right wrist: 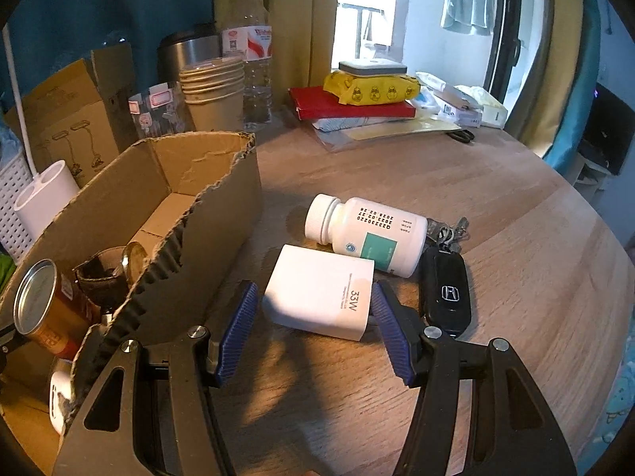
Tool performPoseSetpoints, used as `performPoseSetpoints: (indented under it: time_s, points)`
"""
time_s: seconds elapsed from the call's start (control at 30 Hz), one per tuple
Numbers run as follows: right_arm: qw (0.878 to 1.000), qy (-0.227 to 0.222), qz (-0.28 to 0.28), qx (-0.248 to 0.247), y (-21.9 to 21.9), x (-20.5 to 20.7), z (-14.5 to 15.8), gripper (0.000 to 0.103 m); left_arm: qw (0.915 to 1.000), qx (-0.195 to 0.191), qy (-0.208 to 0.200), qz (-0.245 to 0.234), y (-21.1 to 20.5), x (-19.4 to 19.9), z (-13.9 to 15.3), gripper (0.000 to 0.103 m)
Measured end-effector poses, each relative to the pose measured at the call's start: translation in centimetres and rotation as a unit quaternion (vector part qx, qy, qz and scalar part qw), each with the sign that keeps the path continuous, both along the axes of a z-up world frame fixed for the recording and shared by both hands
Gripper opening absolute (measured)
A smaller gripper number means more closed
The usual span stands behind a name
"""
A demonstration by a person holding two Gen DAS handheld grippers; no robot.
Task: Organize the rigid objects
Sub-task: 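Lower the right gripper around the white charger and close on it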
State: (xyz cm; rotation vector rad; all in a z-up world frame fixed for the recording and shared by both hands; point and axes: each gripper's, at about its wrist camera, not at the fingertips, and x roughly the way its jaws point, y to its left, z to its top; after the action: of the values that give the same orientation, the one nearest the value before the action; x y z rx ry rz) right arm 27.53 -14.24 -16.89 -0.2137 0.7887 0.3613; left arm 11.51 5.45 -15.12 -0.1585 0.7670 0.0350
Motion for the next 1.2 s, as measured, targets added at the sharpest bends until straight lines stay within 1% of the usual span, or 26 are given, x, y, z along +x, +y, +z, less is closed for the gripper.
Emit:
performPoseSetpoints:
  time_s: [0.43, 0.7, 0.97, 1.1, 1.2]
  points:
    - [1.000, -0.006, -0.001, -0.018, 0.5, 0.4, -0.3, 0.063, 1.0000, 0.000, 0.000, 0.000, 0.0, 0.0, 0.0, 0.008]
    - [1.000, -0.013, 0.001, 0.002, -0.1, -0.1, 0.2, 0.061, 1.0000, 0.000, 0.000, 0.000, 0.0, 0.0, 0.0, 0.008]
    - [0.999, -0.014, 0.005, 0.038, -1.0, -1.0, 1.4, 0.060, 1.0000, 0.000, 0.000, 0.000, 0.0, 0.0, 0.0, 0.008]
    - [0.999, -0.016, 0.005, 0.032, -1.1, -1.3, 1.7, 0.060, 1.0000, 0.000, 0.000, 0.000, 0.0, 0.0, 0.0, 0.008]
    - [1.000, -0.009, 0.006, 0.023, -0.9, -1.3, 1.1, 0.060, 1.0000, 0.000, 0.000, 0.000, 0.0, 0.0, 0.0, 0.009]
